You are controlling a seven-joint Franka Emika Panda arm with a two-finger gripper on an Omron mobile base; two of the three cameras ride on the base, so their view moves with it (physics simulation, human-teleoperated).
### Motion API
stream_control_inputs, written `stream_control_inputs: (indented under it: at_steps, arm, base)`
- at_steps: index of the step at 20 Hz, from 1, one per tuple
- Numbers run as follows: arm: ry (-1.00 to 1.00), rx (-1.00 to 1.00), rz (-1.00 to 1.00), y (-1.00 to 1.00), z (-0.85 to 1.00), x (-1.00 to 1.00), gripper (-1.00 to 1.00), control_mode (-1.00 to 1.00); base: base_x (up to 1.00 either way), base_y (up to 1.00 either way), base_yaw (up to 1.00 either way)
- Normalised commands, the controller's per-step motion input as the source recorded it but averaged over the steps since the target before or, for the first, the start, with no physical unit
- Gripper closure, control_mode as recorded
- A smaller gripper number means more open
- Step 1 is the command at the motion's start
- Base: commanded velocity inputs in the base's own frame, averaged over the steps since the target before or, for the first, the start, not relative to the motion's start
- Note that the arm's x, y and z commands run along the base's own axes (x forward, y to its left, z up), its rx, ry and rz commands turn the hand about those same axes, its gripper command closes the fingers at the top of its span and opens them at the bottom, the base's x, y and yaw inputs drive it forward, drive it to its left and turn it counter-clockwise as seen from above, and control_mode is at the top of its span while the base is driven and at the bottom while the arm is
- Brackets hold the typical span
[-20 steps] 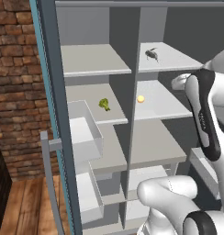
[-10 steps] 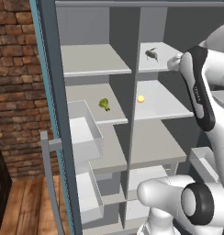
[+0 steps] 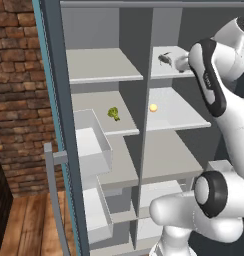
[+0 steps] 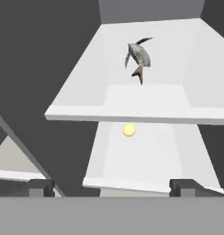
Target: There's a fish in the fridge that needs to be moved to the freezer for freezing. Pick up the fish from the fridge, place it on any shelf in the freezer, and close the fridge and freezer doors when done.
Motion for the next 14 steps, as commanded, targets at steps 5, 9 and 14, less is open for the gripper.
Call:
stream_control_inputs:
  at_steps: [5,9,14]
  arm:
    - [0.02,0.0,0.07,-0.07,-0.07,0.72,-1.0,-1.0]
    - [0.09,0.0,0.06,-0.16,-0.14,0.69,-1.0,-1.0]
    - [0.04,0.0,0.04,-0.09,-0.16,0.64,-1.0,-1.0]
  base:
    - [0.0,0.0,0.0]
    - [0.0,0.0,0.0]
    - [0.0,0.0,0.0]
